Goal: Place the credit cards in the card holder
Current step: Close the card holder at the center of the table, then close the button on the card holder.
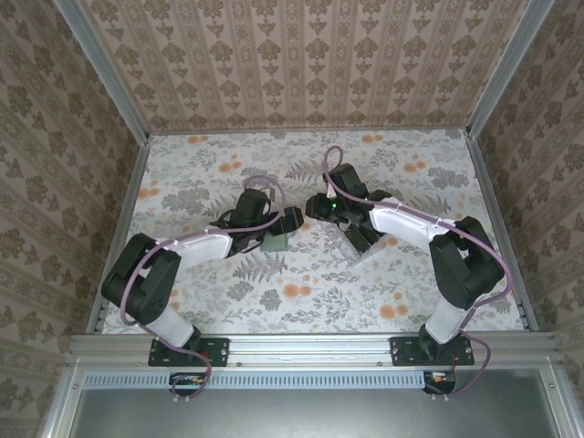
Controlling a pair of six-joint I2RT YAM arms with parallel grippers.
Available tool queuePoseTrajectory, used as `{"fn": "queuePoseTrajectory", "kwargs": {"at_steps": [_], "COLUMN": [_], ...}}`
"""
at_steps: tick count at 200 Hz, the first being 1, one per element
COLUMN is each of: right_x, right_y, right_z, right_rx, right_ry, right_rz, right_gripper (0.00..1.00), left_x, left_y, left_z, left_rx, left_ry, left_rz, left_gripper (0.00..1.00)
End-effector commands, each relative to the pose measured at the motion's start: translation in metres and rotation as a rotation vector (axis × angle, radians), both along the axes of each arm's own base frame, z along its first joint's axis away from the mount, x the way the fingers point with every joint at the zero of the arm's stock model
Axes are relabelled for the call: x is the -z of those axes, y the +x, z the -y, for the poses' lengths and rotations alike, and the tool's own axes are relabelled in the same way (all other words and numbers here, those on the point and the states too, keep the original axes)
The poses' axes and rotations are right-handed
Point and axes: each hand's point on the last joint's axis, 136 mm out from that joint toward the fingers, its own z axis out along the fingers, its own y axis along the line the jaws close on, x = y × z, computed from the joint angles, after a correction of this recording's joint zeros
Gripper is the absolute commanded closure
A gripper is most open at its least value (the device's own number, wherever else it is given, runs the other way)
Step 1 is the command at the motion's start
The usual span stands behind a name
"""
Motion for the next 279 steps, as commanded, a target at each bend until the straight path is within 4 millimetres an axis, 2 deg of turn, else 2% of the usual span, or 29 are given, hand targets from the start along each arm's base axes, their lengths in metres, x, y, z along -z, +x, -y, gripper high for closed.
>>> {"fn": "queuePoseTrajectory", "kwargs": {"at_steps": [1,37,82,116,140,200,279], "right_x": [-0.008,-0.010,-0.009,0.002,0.013,0.038,0.073], "right_y": [-0.012,-0.018,-0.022,-0.021,-0.016,-0.004,0.004], "right_z": [-0.015,-0.042,-0.073,-0.082,-0.088,-0.100,-0.089], "right_rx": [-0.045,-0.107,-0.197,-0.222,-0.234,-0.265,-0.232], "right_ry": [0.027,0.031,-0.020,-0.058,-0.071,-0.109,-0.160], "right_rz": [-0.007,-0.002,0.004,-0.012,-0.028,-0.066,-0.108], "right_gripper": [0.67,0.75,0.90,1.00,1.00,1.00,1.00], "left_x": [-0.031,-0.036,-0.012,0.005,0.015,0.033,0.035], "left_y": [0.006,0.005,-0.012,-0.026,-0.035,-0.047,-0.041], "left_z": [-0.007,-0.040,-0.102,-0.127,-0.130,-0.117,-0.098], "left_rx": [0.000,-0.072,-0.134,-0.116,-0.090,-0.028,0.013], "left_ry": [-0.034,0.010,0.309,0.455,0.471,0.400,0.311], "left_rz": [0.048,0.043,-0.016,-0.050,-0.068,-0.090,-0.065], "left_gripper": [0.00,0.00,0.00,0.00,0.00,0.00,0.00]}}
